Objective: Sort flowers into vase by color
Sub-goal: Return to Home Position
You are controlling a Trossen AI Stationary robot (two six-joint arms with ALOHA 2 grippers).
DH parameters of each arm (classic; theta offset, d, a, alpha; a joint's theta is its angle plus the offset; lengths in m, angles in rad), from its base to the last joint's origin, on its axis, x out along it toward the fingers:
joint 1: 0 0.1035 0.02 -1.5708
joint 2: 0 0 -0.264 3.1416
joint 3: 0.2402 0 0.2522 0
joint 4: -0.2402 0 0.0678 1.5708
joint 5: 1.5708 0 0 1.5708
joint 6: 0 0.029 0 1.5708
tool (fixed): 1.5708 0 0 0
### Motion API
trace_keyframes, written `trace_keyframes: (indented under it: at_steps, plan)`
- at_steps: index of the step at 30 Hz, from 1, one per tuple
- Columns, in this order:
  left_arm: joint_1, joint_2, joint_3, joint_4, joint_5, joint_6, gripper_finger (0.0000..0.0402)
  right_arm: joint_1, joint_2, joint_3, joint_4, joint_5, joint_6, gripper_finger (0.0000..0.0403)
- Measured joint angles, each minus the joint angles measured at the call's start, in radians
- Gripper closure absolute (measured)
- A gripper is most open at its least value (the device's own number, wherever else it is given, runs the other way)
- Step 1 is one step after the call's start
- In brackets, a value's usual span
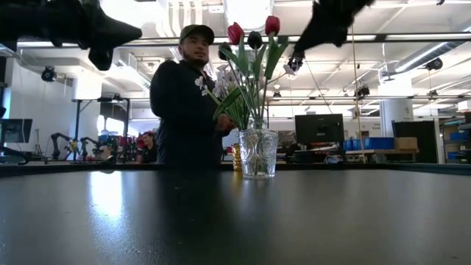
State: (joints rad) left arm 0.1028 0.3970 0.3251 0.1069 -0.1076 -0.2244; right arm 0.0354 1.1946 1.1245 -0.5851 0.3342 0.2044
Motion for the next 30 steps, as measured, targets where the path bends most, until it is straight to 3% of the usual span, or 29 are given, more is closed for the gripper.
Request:
trace_keyframes:
  at_steps: [6, 11, 14, 21, 27, 30]
  plan:
    - [0.167, -0.008, -0.071, 0.095, 0.128, 0.127, 0.0401, -0.053, -0.218, -0.337, 0.325, -0.094, -0.044, 0.0394]
    - [0.301, -0.007, -0.103, 0.095, 0.260, 0.101, 0.0401, -0.131, -0.401, -0.578, 0.483, -0.153, -0.077, 0.0394]
    - [0.360, -0.010, -0.139, 0.111, 0.283, 0.098, 0.0402, -0.203, -0.515, -0.704, 0.553, -0.209, -0.099, 0.0394]
    - [0.448, -0.032, -0.313, 0.345, 0.283, 0.062, 0.0402, -0.385, -0.785, -0.915, 0.593, -0.363, -0.109, 0.0394]
    - [0.507, -0.089, -0.315, 0.257, 0.292, 0.135, 0.0402, -0.427, -1.048, -1.036, 0.548, -0.387, -0.086, 0.0394]
    - [0.538, -0.139, -0.315, 0.157, 0.327, 0.154, 0.0401, -0.427, -1.180, -1.086, 0.531, -0.351, -0.072, 0.0394]
